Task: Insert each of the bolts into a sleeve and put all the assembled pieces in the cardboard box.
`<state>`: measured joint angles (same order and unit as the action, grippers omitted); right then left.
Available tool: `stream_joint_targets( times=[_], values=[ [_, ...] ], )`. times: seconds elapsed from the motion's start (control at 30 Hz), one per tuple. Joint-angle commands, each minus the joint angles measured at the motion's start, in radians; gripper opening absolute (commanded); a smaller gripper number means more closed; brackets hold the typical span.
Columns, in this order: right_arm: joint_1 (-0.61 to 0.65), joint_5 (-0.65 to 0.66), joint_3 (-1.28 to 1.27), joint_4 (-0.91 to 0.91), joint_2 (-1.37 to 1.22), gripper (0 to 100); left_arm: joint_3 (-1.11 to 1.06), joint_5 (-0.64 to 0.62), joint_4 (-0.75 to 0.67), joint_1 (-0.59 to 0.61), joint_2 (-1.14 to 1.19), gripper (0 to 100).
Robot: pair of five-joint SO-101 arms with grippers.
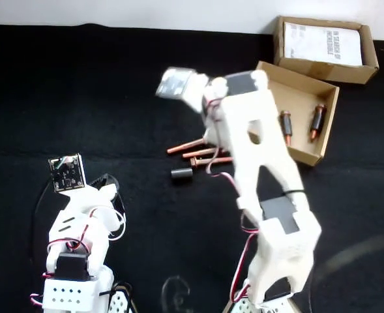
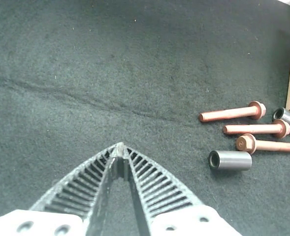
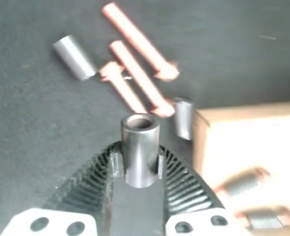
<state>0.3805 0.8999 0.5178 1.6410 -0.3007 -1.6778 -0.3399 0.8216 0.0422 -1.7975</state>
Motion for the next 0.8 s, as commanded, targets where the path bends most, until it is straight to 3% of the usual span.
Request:
stream_joint_targets(
  times=[0.0,0.2,0.4,0.77],
  values=[
    [-0.044,-0.057,0.153,0.096,0.136,0.6,-0.018,0.006,0.0,-0.01,-0.004,2],
    [-0.088,-0.18,0.139,0.122,0.335,0.6,-0.018,0.0,0.005,-0.015,-0.004,2],
    [-0.088,-0.249,-0.159,0.122,0.624,0.6,-0.012,-0.083,0.0,-0.051,-0.01,2],
    [-0.151,-0.25,-0.742,0.122,1.191,0.6,0.248,-0.101,0.101,-0.328,0.008,2]
  ],
)
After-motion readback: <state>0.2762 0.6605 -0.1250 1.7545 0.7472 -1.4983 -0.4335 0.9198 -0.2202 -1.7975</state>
